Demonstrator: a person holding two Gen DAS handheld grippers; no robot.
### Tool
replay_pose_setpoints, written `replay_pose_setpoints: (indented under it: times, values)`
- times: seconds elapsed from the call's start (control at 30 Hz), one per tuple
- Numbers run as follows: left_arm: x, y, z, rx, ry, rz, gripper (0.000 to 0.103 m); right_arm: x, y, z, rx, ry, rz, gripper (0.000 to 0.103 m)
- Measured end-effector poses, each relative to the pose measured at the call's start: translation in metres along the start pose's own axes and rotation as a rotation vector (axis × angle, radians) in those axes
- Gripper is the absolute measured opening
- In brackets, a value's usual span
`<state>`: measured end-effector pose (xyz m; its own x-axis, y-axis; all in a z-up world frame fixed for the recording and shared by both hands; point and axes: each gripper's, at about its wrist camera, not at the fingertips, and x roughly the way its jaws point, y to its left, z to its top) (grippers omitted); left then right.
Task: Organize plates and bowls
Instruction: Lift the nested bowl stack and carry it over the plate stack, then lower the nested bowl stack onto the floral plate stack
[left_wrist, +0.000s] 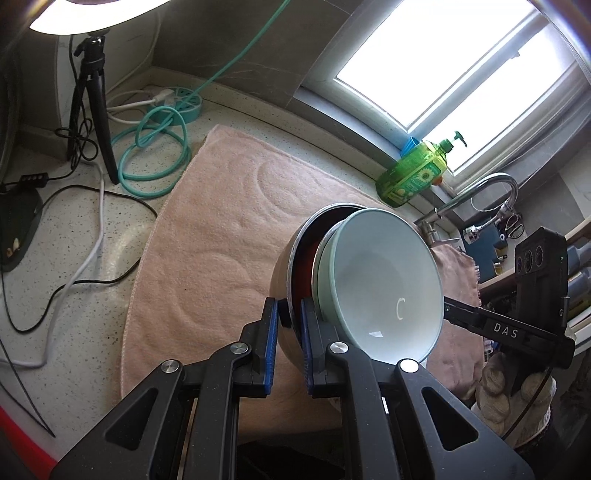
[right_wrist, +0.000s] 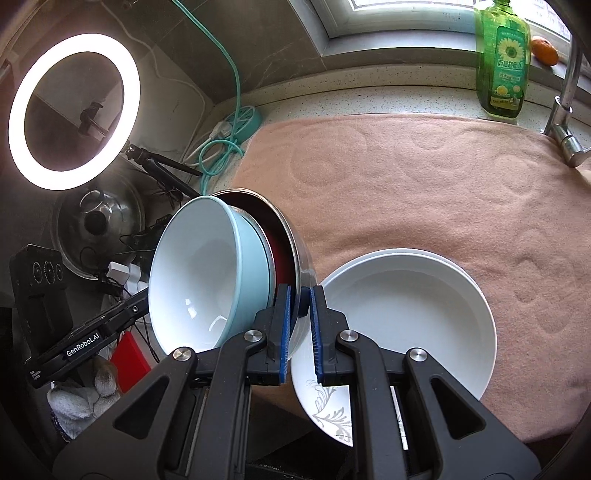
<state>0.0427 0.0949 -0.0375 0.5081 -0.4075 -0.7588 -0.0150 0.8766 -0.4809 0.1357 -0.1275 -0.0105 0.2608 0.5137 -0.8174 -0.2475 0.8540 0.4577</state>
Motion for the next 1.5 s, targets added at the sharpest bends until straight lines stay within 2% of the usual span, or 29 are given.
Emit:
replay_pose_setpoints:
  times: [0.37,0.8,1.5]
  values:
    - [0.018,-0.045,-0.017,0.032,0.029,-0.026,0.009,-0.039,-0.045,-0.019,0.028,-0.018,-0.025,0.01]
    - [0.048,-0.08,-0.033,0.076,0.099,-0.02,0.009,-0.048,-0.096,-0.039,0.076,-0.007,-0.052,0.01]
    - [0.064,-0.089,-0.04,0.082,0.136,0.029,0.009,-0.035,-0.112,-0.044,0.081,0.031,-0.036,0.01]
